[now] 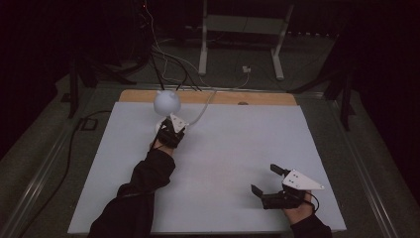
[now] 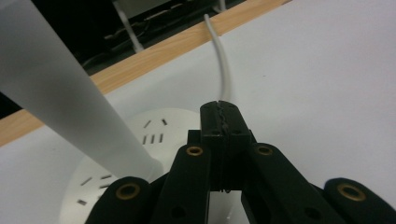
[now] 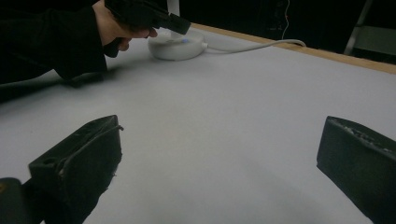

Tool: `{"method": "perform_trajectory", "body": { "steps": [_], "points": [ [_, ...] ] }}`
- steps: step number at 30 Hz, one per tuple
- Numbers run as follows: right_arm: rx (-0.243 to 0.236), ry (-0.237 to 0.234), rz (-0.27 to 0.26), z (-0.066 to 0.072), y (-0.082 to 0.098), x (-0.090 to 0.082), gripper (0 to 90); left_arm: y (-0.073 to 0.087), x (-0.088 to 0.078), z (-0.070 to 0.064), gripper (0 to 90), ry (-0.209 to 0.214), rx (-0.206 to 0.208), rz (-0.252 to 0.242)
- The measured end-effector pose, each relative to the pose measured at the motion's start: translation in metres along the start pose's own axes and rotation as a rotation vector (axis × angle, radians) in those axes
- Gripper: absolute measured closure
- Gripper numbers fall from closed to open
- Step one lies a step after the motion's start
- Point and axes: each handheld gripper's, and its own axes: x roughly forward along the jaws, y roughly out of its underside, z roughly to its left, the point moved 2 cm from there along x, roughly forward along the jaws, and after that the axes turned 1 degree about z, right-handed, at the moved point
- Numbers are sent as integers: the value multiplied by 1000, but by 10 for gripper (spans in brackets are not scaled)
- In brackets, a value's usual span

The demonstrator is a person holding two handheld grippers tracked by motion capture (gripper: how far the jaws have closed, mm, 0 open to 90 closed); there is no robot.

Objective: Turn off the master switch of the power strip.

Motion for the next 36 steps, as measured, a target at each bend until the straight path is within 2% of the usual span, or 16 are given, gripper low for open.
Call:
{"method": "perform_trajectory", "body": {
  "steps": [8, 22, 26, 27, 31, 36],
  "points": [
    [-2, 1, -1, 0, 0, 0, 0, 5, 4, 2, 900, -33, -3, 3],
    [-2, 1, -2, 0, 0, 0, 0, 10, 11, 1, 900, -45, 0, 13],
    [-3, 1, 0, 0, 0, 0, 0, 11, 10, 1, 900, -51, -5, 17],
    [-2, 1, 1, 0, 0, 0, 0, 10, 11, 1, 900, -45, -17, 16],
    [1, 0, 3, 0, 0, 0, 0, 10, 11, -1, 900, -49, 3, 20],
    [-2, 2, 1, 0, 0, -1, 0, 11, 12, -1, 900, -55, -5, 28]
  ]
}}
